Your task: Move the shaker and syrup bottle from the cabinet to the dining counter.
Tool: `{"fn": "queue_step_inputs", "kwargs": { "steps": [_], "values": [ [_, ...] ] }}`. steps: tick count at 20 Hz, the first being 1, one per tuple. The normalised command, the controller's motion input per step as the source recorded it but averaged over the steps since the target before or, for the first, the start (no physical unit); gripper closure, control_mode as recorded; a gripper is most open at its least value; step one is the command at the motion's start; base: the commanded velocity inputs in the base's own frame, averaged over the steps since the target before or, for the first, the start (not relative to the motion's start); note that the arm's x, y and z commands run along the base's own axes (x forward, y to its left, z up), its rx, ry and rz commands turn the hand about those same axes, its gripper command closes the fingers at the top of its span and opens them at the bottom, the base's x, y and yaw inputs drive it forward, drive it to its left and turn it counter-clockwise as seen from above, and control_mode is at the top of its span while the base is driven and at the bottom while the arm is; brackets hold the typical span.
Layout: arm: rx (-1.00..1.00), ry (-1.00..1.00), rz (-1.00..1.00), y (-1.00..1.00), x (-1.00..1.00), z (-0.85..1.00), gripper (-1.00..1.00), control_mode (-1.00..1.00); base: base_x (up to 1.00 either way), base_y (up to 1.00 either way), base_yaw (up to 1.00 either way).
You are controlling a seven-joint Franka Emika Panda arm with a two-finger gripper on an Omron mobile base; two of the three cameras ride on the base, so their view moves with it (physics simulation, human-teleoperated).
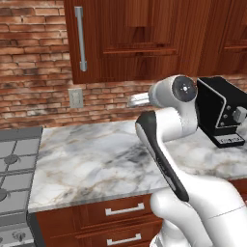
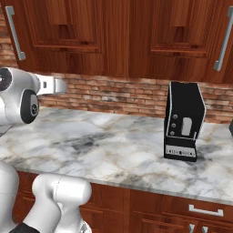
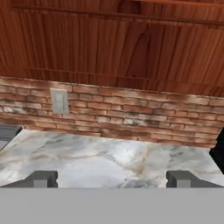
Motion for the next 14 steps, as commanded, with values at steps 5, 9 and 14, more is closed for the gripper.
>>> {"fn": "queue_step_inputs", "kwargs": {
  "steps": [5, 9, 14],
  "values": [
    [0.10, -0.20, -0.06, 0.45, -0.03, 0.48, -1.00, -1.00, 0.00, 0.00, 0.00],
    [0.18, -0.04, -0.04, 0.44, -0.01, 0.50, -1.00, -1.00, 0.00, 0.00, 0.00],
    [0.20, 0.00, 0.01, 0.36, -0.04, 0.49, -1.00, -1.00, 0.00, 0.00, 0.00]
  ]
}}
